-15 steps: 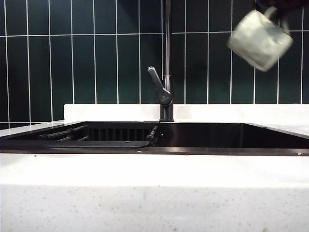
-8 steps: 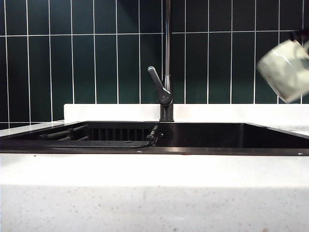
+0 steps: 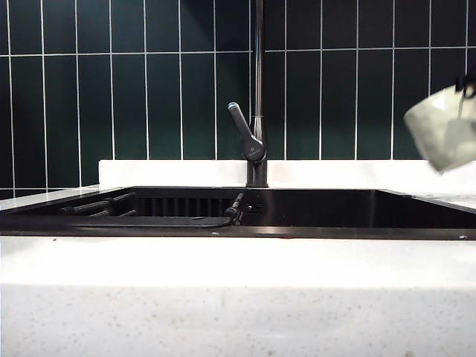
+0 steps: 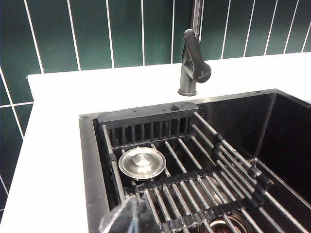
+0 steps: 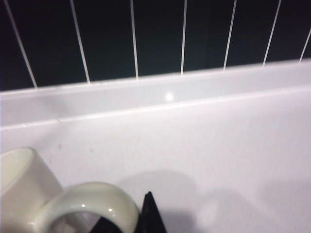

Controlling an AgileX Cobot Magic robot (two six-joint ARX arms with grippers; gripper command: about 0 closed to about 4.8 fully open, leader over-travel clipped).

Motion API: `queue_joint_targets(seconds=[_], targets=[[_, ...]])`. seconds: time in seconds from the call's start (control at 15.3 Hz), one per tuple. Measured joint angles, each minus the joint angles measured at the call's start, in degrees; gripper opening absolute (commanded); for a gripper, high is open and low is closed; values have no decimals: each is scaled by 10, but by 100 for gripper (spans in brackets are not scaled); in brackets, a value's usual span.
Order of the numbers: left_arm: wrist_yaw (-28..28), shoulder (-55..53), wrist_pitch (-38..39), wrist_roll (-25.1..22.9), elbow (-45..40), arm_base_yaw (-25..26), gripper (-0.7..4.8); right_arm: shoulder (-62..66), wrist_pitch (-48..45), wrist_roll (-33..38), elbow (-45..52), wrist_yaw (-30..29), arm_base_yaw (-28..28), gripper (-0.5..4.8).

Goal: Pick up the mug next to the sink, go to the faucet to get some water, pour the water into the sink, and finally put the mug back to its place.

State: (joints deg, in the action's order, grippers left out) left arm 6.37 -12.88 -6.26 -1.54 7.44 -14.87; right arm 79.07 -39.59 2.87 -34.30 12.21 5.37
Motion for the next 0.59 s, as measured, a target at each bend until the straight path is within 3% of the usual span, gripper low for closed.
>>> queue_joint_targets(seconds=[0.13, 0.26, 0.46, 0.59], targets=[[0, 0, 3, 0, 0, 0, -3, 42, -1, 47, 0, 44, 0, 8], [0, 0, 4, 0, 0, 0, -3, 52, 0, 53, -1, 49, 0, 14], [0, 0, 5, 0, 0, 0, -3, 54, 7, 57, -1, 47, 0, 108], [0, 0, 5, 0, 0, 0, -3, 33, 40, 59, -1, 47, 0, 118]])
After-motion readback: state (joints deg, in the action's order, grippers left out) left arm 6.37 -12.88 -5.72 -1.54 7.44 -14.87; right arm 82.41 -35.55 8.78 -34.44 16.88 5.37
